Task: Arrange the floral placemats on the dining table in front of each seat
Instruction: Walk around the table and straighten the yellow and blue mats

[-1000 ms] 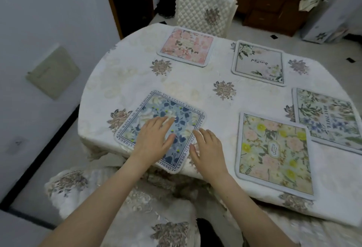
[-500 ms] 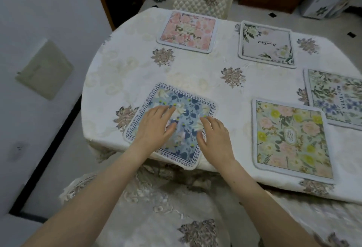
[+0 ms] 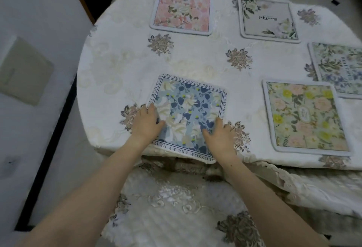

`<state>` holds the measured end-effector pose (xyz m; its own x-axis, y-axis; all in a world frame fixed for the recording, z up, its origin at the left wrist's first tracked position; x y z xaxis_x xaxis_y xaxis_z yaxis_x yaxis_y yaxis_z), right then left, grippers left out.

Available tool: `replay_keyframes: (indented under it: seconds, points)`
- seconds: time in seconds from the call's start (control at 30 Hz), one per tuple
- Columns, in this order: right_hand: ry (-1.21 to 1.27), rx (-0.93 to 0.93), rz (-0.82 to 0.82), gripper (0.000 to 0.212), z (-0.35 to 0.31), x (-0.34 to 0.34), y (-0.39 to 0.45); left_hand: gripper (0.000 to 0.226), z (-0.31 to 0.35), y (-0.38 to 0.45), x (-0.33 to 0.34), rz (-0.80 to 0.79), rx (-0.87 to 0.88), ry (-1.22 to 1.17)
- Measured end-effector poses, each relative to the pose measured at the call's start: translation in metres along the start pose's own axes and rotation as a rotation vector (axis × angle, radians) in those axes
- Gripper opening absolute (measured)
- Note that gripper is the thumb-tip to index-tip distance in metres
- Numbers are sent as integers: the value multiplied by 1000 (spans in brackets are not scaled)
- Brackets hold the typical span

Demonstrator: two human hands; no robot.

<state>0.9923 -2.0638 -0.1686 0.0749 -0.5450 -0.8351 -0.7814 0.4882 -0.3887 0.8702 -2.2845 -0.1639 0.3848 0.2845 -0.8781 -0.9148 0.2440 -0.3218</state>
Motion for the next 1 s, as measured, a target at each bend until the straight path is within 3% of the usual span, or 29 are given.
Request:
replay_keyframes:
  seconds: [0.17, 0.23, 0.3, 0.43, 0.7, 1.0]
  points:
    - [169, 68, 104, 60, 9, -6, 8, 58, -8, 0, -1, 63, -32, 23]
    - [385, 180, 140, 48, 18, -9, 12, 56, -19, 4, -4, 78, -145, -68]
    - [512, 243, 146, 30, 25, -9, 15, 38, -29, 10, -5, 100, -216, -152]
    - [518, 219, 173, 23, 22, -18, 25, 18, -37, 14, -2, 79, -270, -290]
    - [472, 152, 158, 30, 10, -31, 46, 14, -35, 16, -2, 165, -295, -345]
    - [340, 136, 131, 18, 19, -23, 43, 13, -36, 9, 2, 168, -206, -344]
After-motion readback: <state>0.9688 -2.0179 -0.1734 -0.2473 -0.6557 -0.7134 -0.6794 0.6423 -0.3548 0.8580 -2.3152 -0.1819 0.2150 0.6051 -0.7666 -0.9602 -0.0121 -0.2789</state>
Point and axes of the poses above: each hand's wrist, its own y-axis towards the middle knuckle, its own x-axis out of the palm, z = x × y, the point moved 6 cm from there along y, towards the middle knuckle, and after that the axes turned 3 degrees about -x, right-handed, at the moved point
